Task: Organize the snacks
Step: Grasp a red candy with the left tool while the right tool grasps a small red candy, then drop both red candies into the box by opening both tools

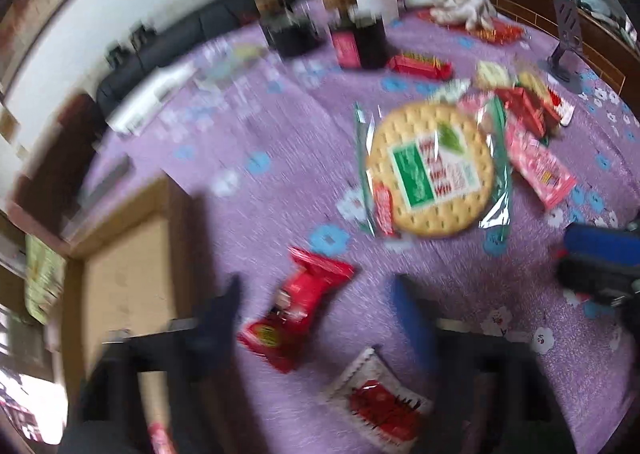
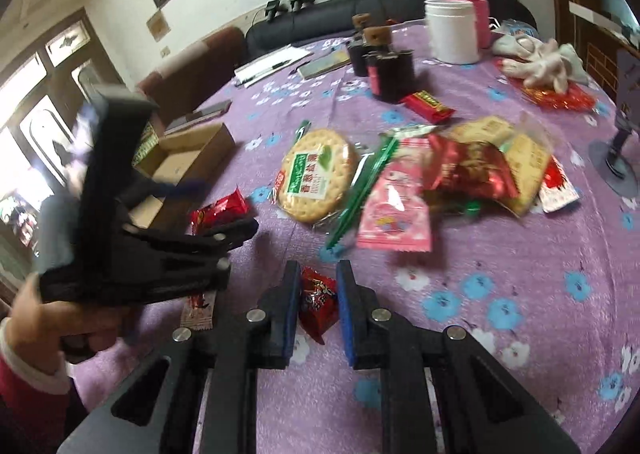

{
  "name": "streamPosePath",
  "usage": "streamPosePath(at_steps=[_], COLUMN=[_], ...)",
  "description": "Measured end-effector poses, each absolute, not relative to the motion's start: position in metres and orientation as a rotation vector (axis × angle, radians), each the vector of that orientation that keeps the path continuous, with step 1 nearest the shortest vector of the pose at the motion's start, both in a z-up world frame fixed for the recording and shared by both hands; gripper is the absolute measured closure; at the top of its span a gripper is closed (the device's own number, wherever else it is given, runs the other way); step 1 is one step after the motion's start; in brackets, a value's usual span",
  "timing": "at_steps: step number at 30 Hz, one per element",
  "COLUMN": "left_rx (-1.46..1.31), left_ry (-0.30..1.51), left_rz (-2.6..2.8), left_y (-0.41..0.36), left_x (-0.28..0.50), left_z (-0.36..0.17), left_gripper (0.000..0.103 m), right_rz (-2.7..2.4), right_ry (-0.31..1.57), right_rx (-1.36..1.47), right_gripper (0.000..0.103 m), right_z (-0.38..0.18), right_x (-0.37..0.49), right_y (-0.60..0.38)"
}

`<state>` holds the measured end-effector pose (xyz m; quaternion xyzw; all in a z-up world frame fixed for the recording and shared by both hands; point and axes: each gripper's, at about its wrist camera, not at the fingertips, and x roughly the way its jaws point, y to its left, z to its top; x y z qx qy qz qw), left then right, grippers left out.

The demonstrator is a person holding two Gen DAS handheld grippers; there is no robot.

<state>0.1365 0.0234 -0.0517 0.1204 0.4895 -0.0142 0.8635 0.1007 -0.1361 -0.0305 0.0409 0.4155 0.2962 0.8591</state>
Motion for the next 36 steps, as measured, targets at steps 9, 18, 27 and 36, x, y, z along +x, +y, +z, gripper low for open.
streamPosePath(at_steps=[9,18,27,36], left_rx=[0.138,0.034,-0.056,-0.117], left_ry=[0.968,0.801,0.736,0.693], left_rz=[-0.062,0.069,0.255,0.376], left_y=[0.02,0.052,0.122,0.178], left_x=[0.122,0.077,0.028,-0.001], left_z=[-0.043,0.007,0.022,0.023], left_gripper=[0.085,0.085,0.085,0.085], right_rz=[0.625,0.662,0.8,0.94], right_ry=[0.817,0.787,0.783,0.78], right_rx=[0.135,0.149,0.111,0.019], right_gripper=[0.086,0.086,0.085,0.085], right_z=[-0.014,0.0,0.009,0.018], right_x=[0.092,0.083,0.069,0.055], right_y=[-0.15,-0.14,-0.075,0.014])
